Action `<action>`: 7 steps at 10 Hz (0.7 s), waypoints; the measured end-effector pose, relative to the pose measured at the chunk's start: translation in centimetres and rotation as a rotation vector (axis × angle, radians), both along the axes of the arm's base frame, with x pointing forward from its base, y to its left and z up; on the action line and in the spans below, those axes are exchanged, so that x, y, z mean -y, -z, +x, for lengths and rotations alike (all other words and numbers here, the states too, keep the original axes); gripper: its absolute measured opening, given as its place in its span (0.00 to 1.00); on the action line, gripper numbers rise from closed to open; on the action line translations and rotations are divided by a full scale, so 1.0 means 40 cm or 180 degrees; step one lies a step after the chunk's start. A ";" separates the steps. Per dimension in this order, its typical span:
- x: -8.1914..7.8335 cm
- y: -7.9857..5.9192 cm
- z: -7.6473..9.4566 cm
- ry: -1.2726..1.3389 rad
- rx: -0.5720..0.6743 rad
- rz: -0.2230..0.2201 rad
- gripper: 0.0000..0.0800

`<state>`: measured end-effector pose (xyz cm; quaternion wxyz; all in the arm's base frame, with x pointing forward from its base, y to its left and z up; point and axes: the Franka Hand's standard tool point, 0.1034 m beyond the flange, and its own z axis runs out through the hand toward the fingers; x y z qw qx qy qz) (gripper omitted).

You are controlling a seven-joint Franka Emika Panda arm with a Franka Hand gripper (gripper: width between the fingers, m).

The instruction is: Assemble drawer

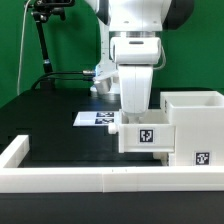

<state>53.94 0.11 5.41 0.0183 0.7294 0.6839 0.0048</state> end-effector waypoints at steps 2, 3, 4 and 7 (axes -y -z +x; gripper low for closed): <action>0.002 0.001 0.000 -0.0006 0.0001 -0.0006 0.05; 0.002 0.001 0.000 -0.0004 0.0001 -0.0005 0.05; 0.002 0.001 0.000 -0.0004 0.0001 -0.0005 0.05; 0.000 -0.001 0.002 -0.0134 0.0004 -0.0035 0.05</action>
Offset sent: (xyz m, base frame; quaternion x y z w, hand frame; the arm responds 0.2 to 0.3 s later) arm 0.0000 0.0000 0.0000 0.0000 0.0000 0.0000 1.0000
